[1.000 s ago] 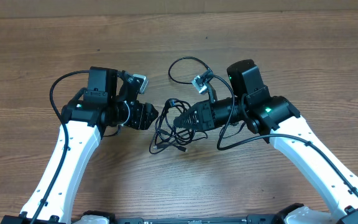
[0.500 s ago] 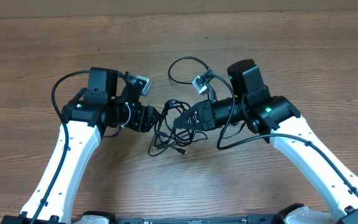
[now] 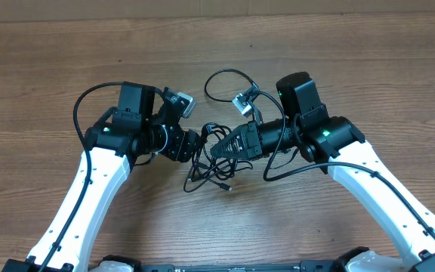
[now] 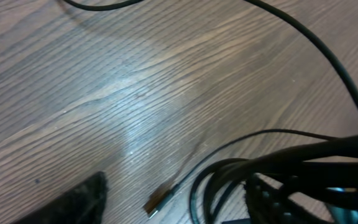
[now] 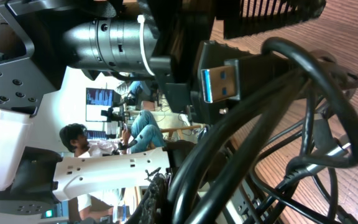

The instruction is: Untangle cables

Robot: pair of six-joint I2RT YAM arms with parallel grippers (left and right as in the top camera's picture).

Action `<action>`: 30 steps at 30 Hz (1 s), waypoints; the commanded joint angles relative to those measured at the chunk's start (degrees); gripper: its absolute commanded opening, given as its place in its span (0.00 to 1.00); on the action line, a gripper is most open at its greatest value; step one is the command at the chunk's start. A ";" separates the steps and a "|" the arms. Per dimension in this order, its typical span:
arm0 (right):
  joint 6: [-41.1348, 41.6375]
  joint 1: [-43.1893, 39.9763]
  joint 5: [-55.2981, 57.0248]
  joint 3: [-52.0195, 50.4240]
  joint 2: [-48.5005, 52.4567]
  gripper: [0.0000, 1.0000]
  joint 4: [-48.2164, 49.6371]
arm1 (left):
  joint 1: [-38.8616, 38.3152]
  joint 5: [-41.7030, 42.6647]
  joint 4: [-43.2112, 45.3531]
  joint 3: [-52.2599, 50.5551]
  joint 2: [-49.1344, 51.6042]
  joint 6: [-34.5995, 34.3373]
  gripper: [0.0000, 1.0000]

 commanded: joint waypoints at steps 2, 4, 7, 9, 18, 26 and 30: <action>0.09 -0.13 -2.05 0.33 0.04 0.04 0.59 | -0.39 -2.82 0.50 -0.63 -0.15 0.85 0.77; 0.09 -0.13 -2.08 0.33 0.04 0.04 0.57 | -0.39 -2.82 0.87 -0.63 -0.15 0.85 0.78; 0.07 -0.13 -3.02 0.33 0.04 0.04 0.59 | -0.39 -2.82 1.46 -0.63 -0.15 0.85 0.78; 0.09 -0.13 -3.13 0.33 0.04 0.04 0.57 | -0.42 -2.86 1.62 -0.63 -0.15 0.85 0.78; 0.28 -0.13 -4.50 0.33 0.04 0.04 0.59 | -0.42 -2.82 2.64 -1.73 -0.11 0.79 0.79; 0.76 -0.13 -4.63 0.33 0.04 0.04 0.61 | -0.46 -2.10 8.13 -6.97 -0.04 -3.19 0.81; 1.55 -0.13 -4.63 0.33 0.04 0.04 0.61 | -0.44 -4.33 11.65 -9.22 -0.04 -6.47 0.73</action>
